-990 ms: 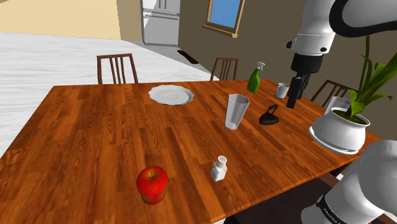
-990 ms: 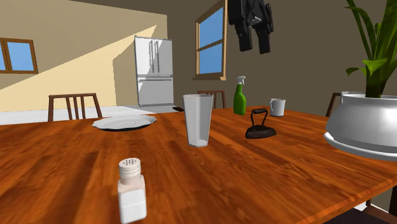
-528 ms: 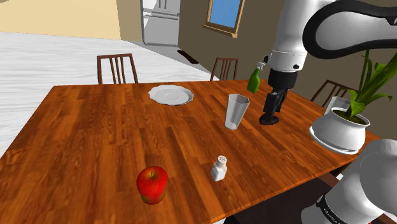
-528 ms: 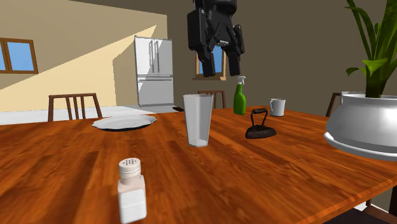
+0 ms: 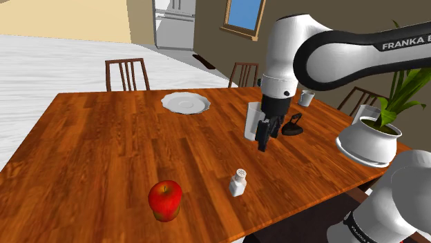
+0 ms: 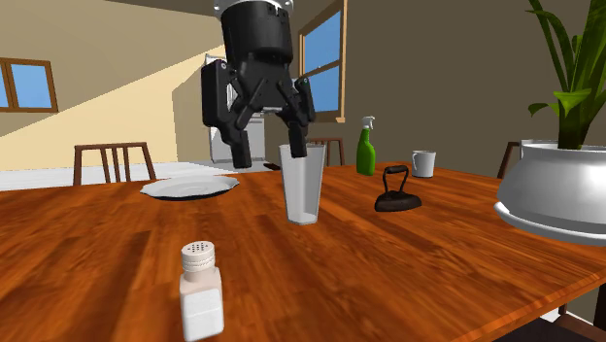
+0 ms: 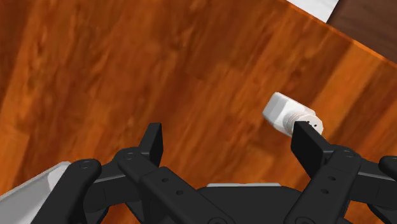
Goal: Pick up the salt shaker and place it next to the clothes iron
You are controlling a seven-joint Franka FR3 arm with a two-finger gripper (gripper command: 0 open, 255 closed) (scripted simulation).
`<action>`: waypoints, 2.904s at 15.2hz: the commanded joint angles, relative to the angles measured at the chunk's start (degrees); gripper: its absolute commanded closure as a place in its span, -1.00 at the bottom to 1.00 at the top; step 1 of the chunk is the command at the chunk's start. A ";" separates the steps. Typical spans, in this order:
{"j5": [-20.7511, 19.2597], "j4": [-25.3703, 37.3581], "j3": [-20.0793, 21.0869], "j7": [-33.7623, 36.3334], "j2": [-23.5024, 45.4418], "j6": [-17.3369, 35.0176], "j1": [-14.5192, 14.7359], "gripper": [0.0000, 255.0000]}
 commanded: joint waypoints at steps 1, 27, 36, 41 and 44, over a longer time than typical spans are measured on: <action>0.81 0.90 1.97 1.99 3.37 2.73 0.78 -1.00; 0.36 1.74 8.00 8.51 17.66 16.58 2.72 1.00; 0.71 2.88 7.76 8.27 16.24 14.09 2.74 1.00; 1.12 5.03 7.32 7.99 14.19 9.96 2.75 1.00; 1.29 6.47 7.06 7.88 13.14 7.52 2.74 1.00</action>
